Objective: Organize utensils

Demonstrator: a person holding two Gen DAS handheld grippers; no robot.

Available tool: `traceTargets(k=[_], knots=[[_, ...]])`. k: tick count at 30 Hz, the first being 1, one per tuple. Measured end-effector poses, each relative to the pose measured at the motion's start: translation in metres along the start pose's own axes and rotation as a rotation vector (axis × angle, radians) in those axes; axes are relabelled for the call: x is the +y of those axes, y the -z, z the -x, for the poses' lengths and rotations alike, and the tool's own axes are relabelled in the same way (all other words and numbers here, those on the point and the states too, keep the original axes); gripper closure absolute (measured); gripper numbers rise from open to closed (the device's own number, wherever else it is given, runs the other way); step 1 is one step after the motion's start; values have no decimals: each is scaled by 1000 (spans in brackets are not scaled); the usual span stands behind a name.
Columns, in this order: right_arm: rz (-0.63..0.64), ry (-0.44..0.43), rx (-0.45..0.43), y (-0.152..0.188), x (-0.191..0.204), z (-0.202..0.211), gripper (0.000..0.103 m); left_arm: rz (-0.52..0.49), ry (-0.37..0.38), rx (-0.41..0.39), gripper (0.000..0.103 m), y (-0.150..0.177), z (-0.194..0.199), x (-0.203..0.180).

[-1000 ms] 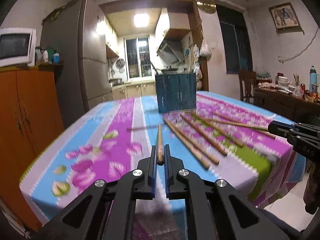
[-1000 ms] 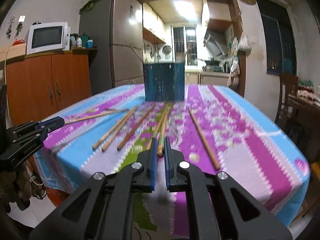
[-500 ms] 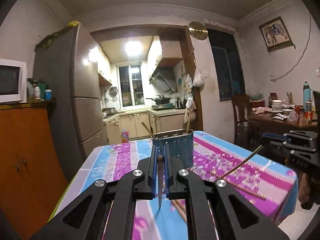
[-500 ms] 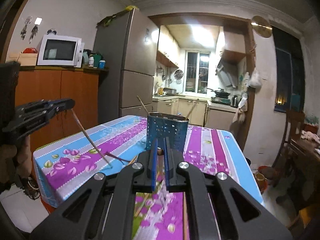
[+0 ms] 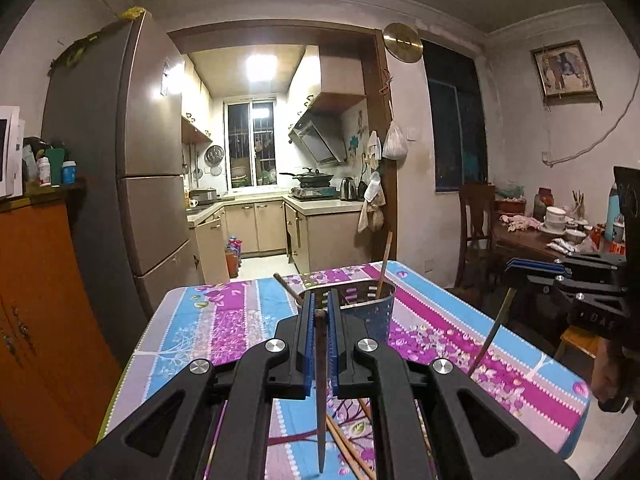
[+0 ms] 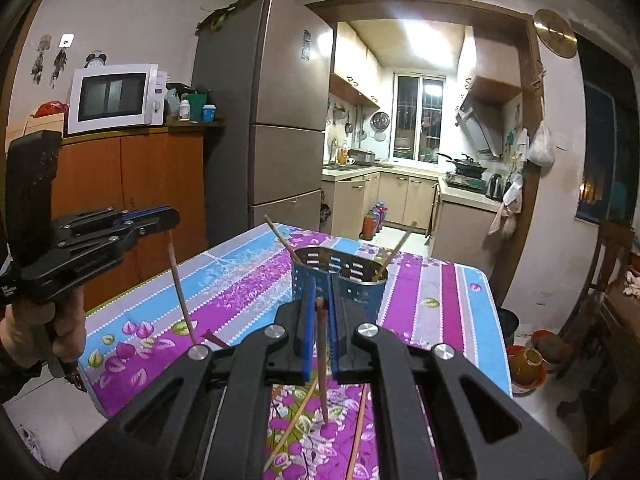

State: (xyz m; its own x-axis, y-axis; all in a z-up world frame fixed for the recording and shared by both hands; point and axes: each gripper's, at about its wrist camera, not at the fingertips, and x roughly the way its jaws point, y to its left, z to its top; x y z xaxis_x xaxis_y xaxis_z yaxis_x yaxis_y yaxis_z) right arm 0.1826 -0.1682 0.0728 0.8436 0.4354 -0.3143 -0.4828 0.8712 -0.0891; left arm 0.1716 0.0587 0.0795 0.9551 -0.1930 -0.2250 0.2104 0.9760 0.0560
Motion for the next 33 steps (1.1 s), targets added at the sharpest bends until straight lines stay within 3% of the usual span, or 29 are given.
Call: traceTargets(k=[10,23,33], knots=[[-28,-13,-41,-49,-17,-11,99,27,30,-36,95,-51,-15,0],[-56,8,-84,-146,-54,-46,99,53,17,-129,95,-163,-53,-2],[-70,29,-67,-169,-74,-91,99,75,-11,-116,95,-181,-115,1]])
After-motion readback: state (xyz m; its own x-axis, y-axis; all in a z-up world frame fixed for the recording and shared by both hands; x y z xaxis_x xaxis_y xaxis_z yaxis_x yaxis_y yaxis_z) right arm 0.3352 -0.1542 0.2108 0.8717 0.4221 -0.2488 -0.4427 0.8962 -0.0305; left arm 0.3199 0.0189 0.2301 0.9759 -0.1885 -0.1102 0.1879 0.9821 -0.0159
